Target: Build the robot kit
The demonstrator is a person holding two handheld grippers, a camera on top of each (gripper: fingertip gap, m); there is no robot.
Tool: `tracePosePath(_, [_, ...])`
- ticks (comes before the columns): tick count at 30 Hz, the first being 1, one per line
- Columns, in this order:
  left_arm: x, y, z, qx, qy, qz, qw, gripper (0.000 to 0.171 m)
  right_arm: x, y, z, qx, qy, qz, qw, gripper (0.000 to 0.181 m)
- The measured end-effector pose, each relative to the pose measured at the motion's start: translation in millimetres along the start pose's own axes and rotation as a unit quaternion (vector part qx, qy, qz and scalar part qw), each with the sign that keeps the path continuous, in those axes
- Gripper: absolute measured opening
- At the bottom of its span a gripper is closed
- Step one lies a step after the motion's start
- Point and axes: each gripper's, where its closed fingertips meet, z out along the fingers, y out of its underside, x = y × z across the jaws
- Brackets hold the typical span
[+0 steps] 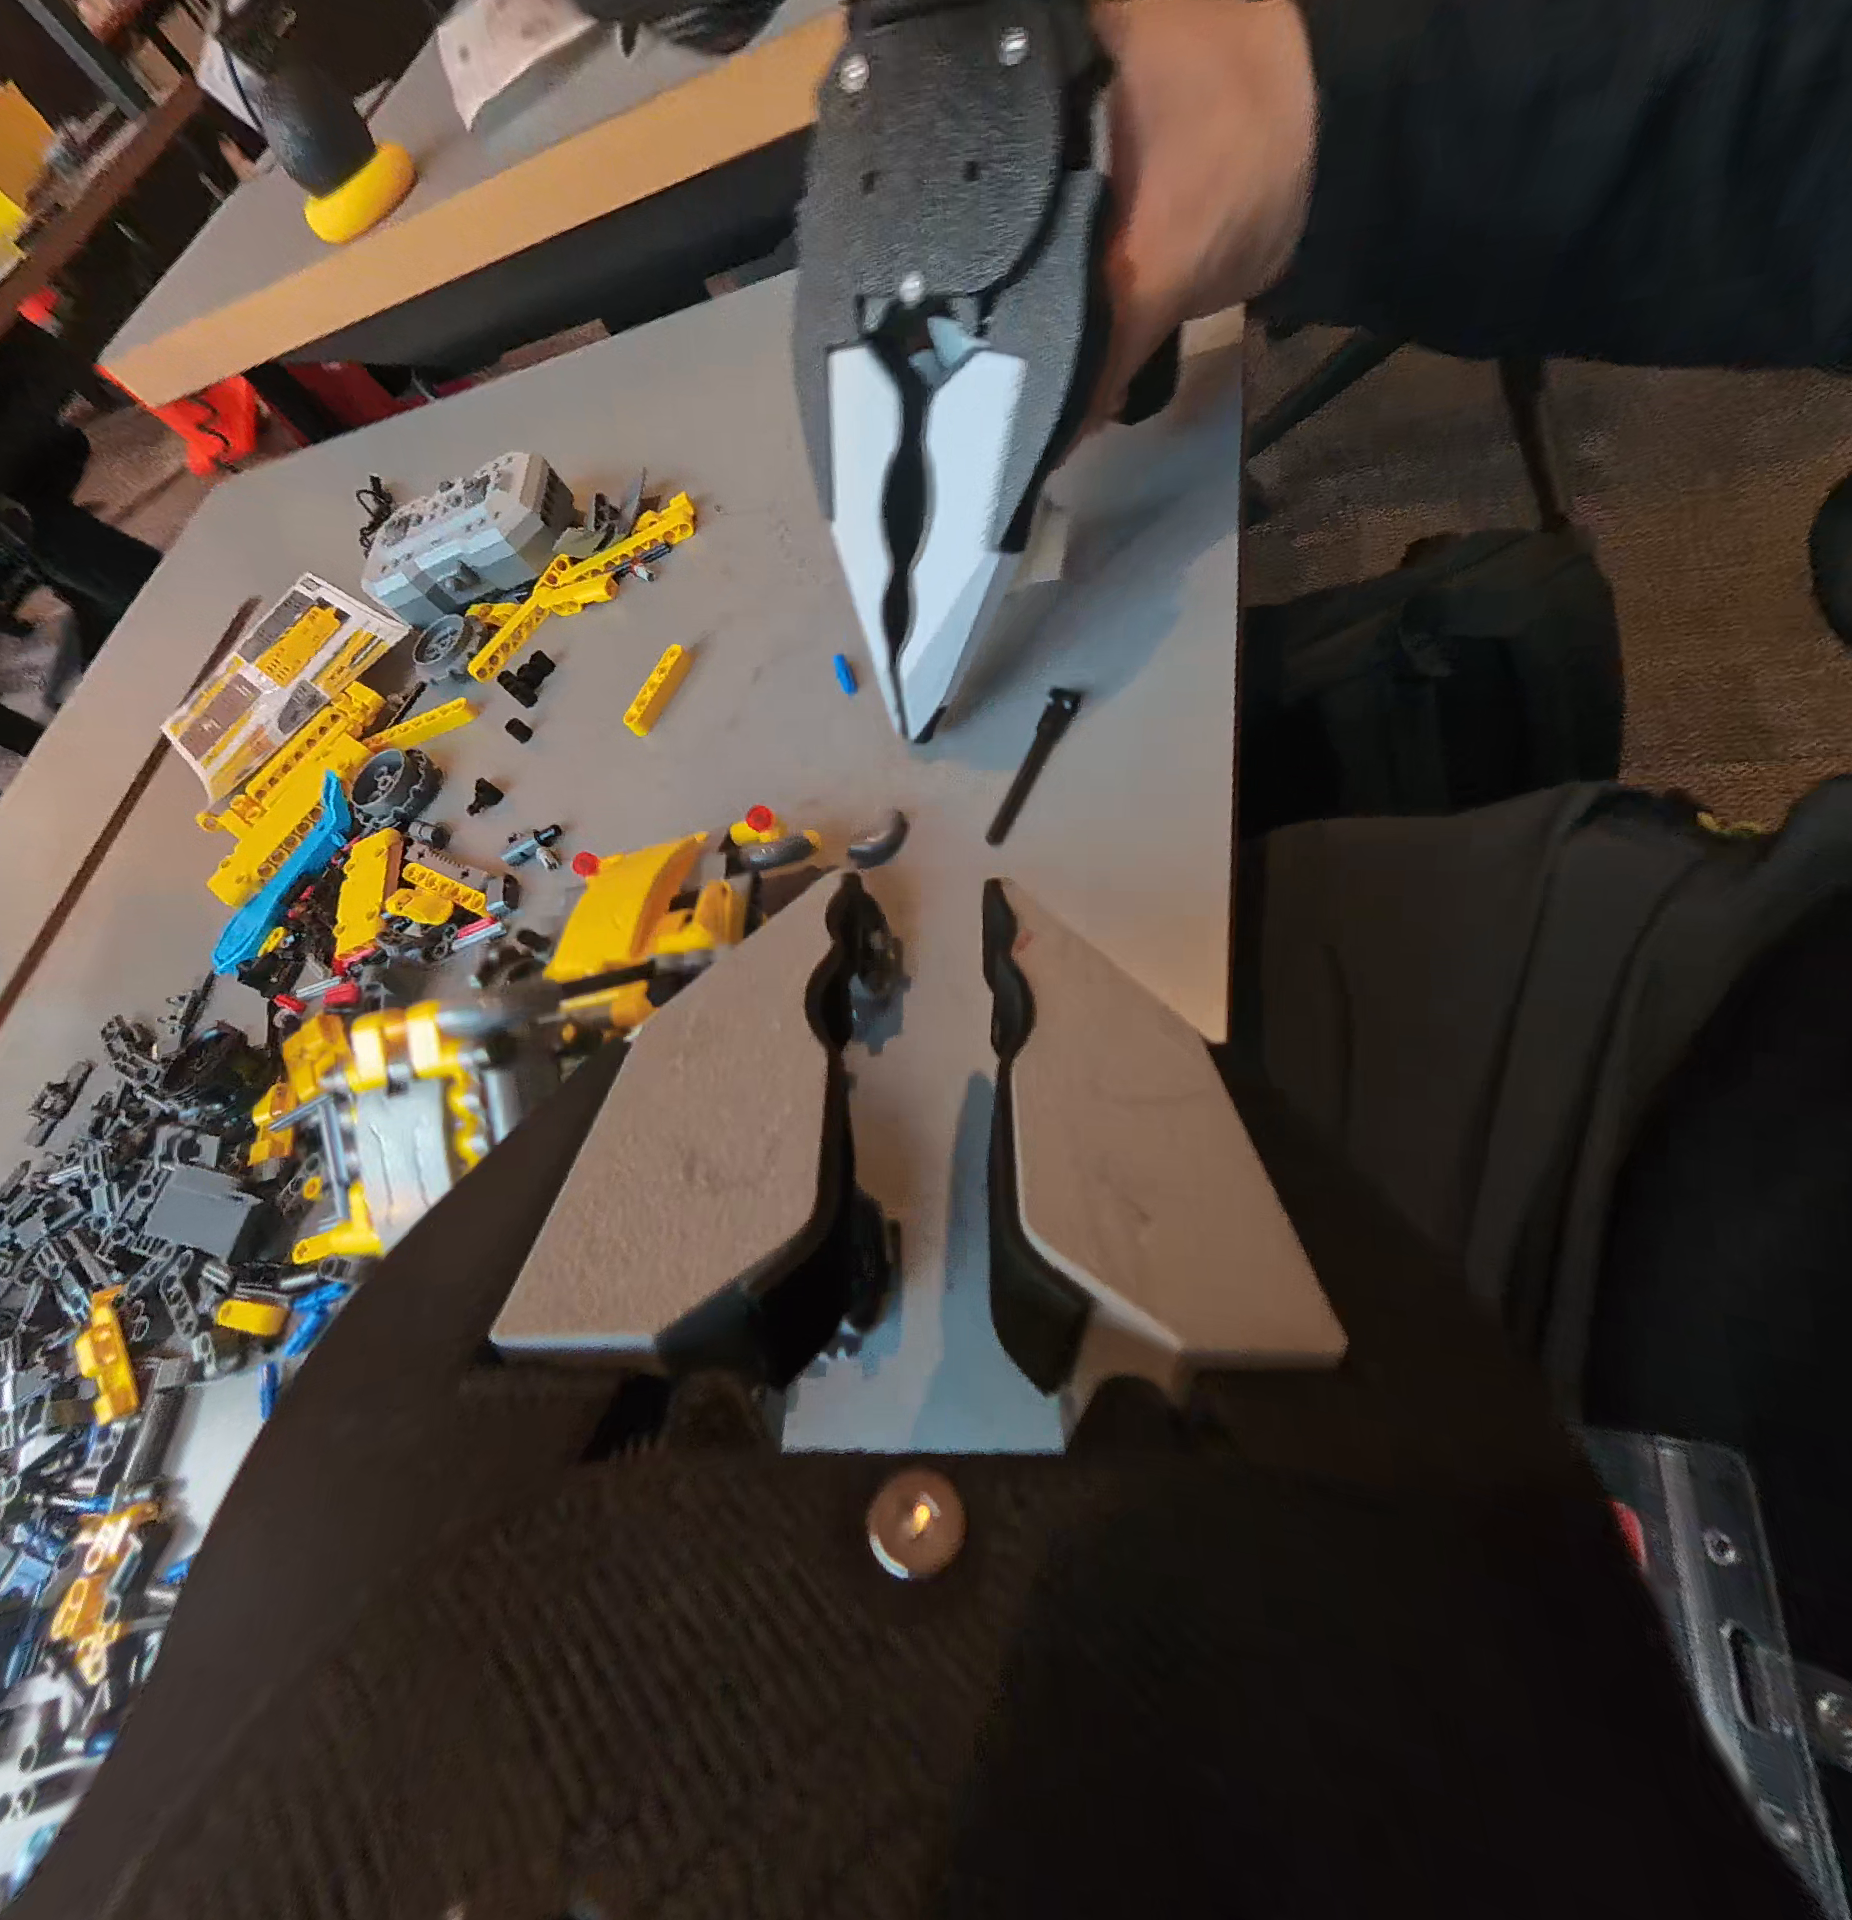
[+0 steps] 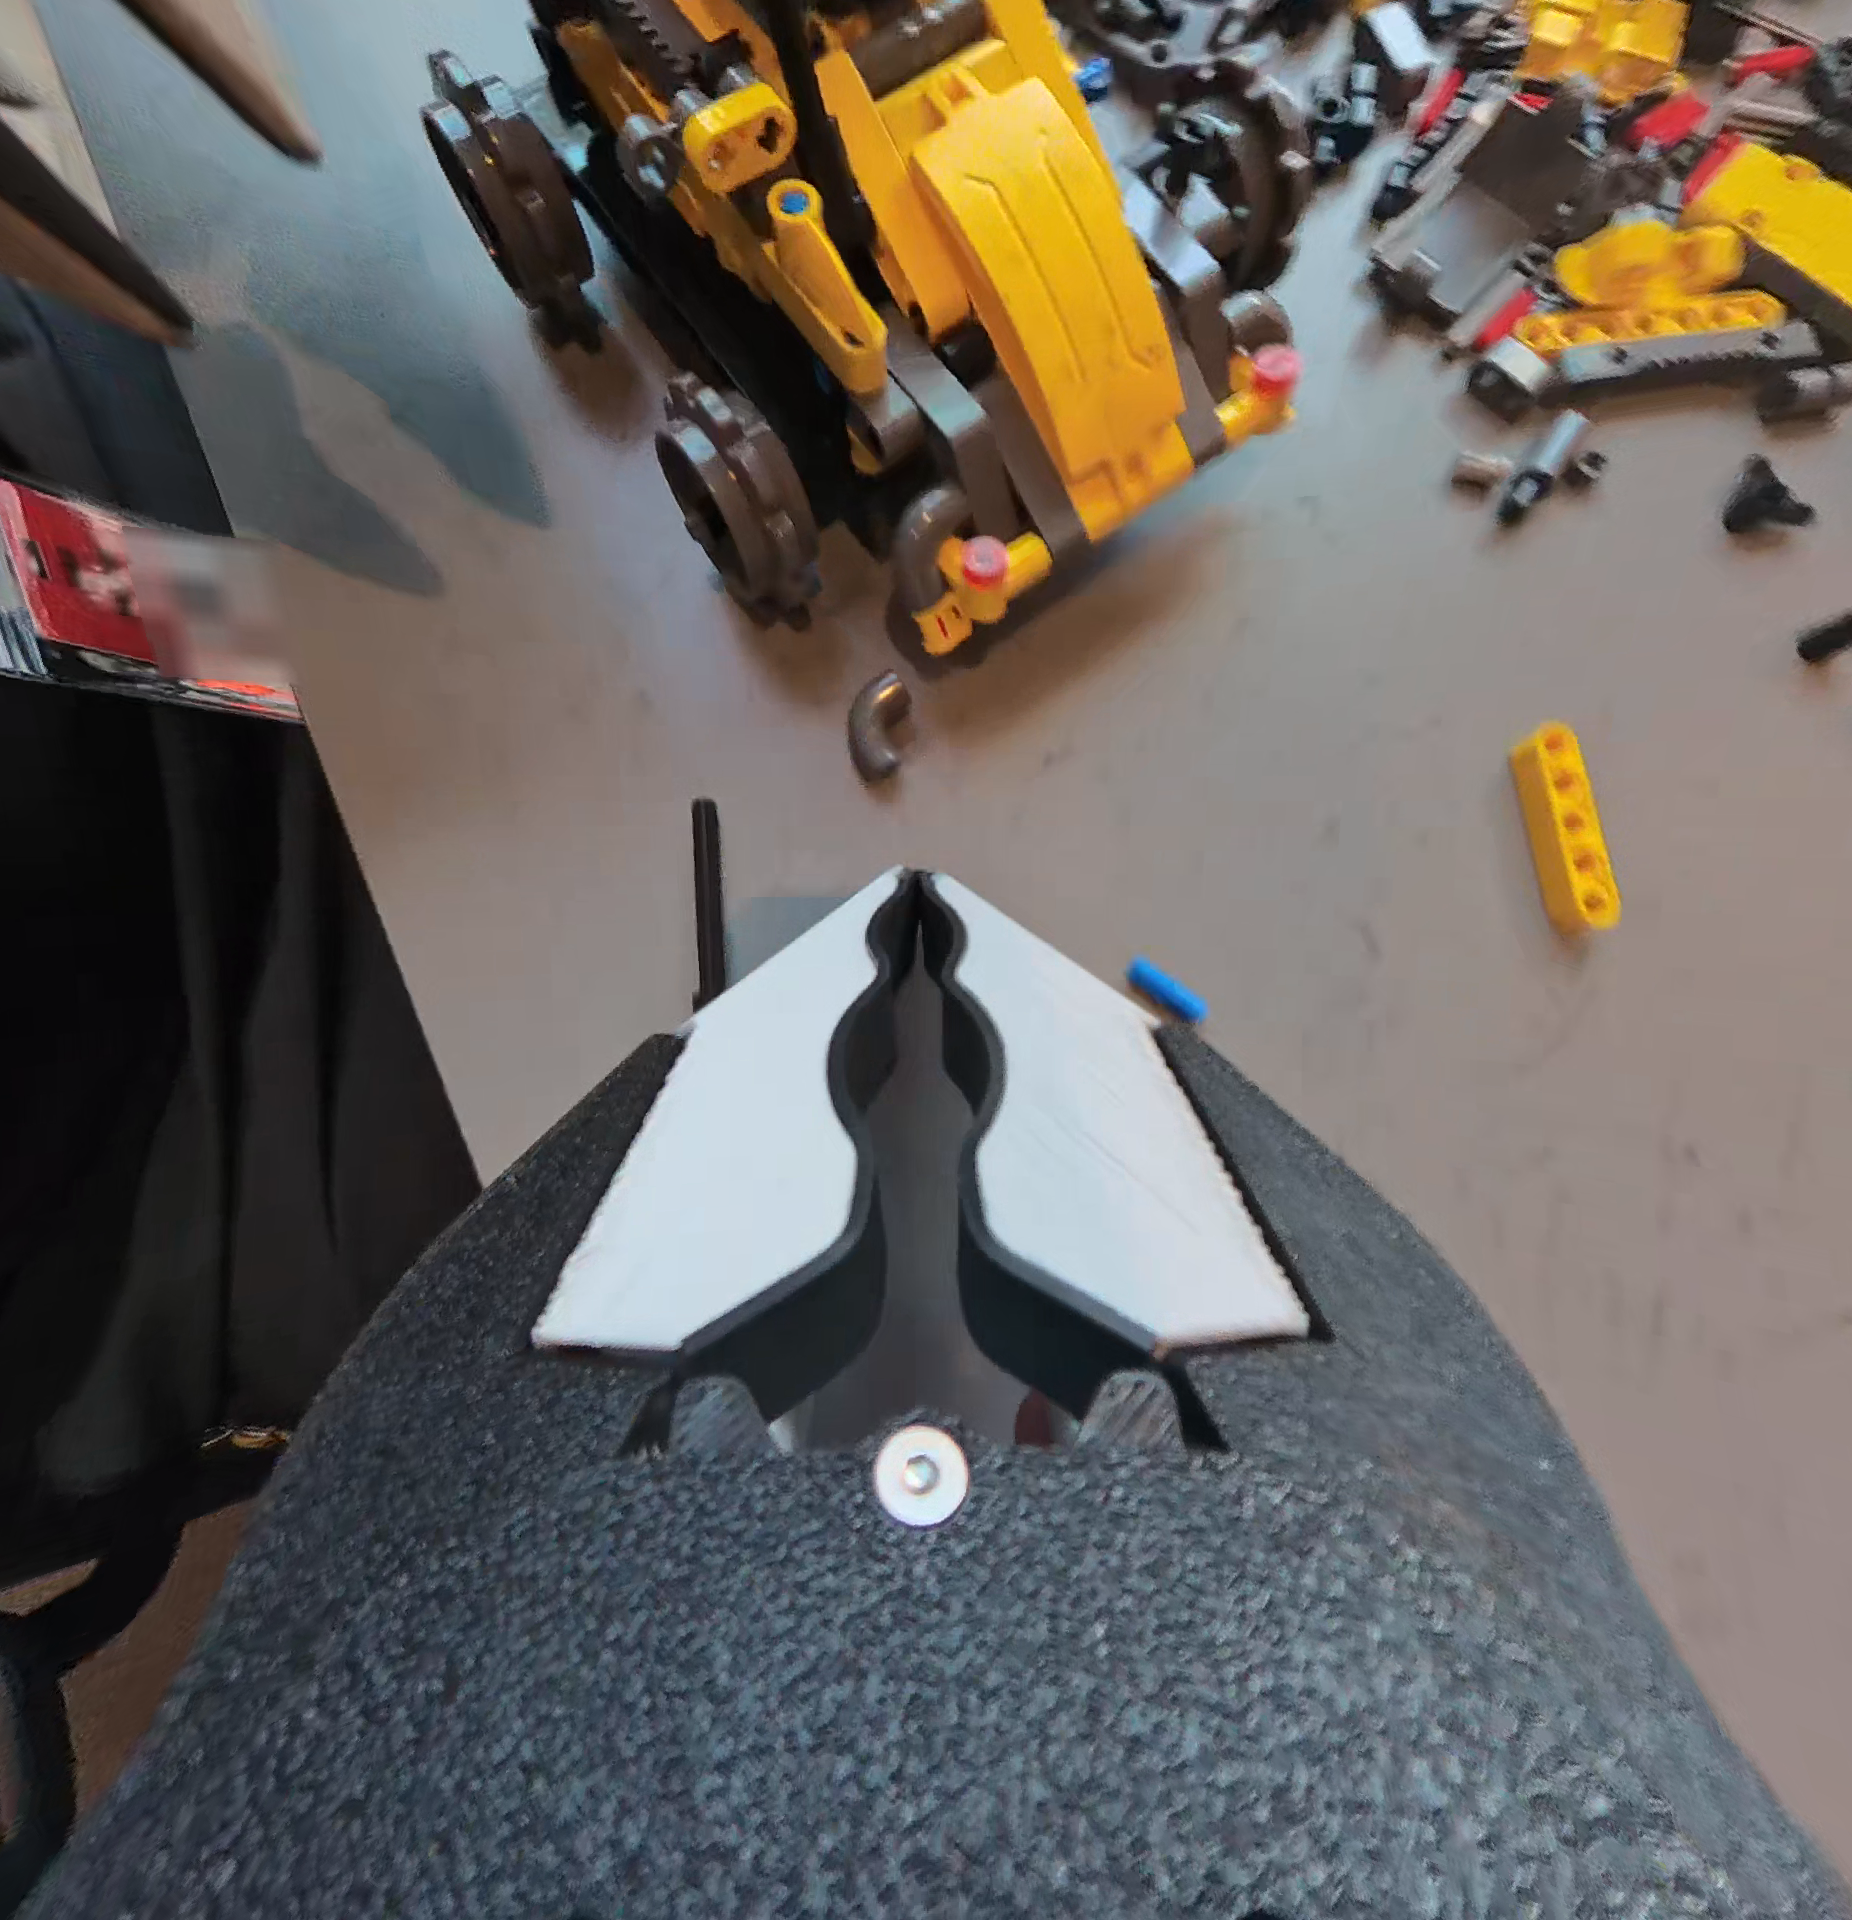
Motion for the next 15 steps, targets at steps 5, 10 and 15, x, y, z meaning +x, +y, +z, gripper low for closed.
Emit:
tracePosePath(5, [-13.5,-8.8,14.3,-0.027,0.012,-0.029,0.999,0.021,4.5,11.5,-37.7,0.072,0.01,0.084,0.994,0.013])
tracePosePath(10, [-4.4,1.1,22.2,-0.045,0.014,-0.052,0.998,0.021,-10.9,-3.2,-21.3,0.074,-0.007,0.094,0.993,0.017])
tracePosePath(15, [4.6,13.7,18.8,-0.064,0.011,-0.077,0.995,0.022,-13.0,-18.7,16.1,0.028,0.004,0.088,0.996,0.019])
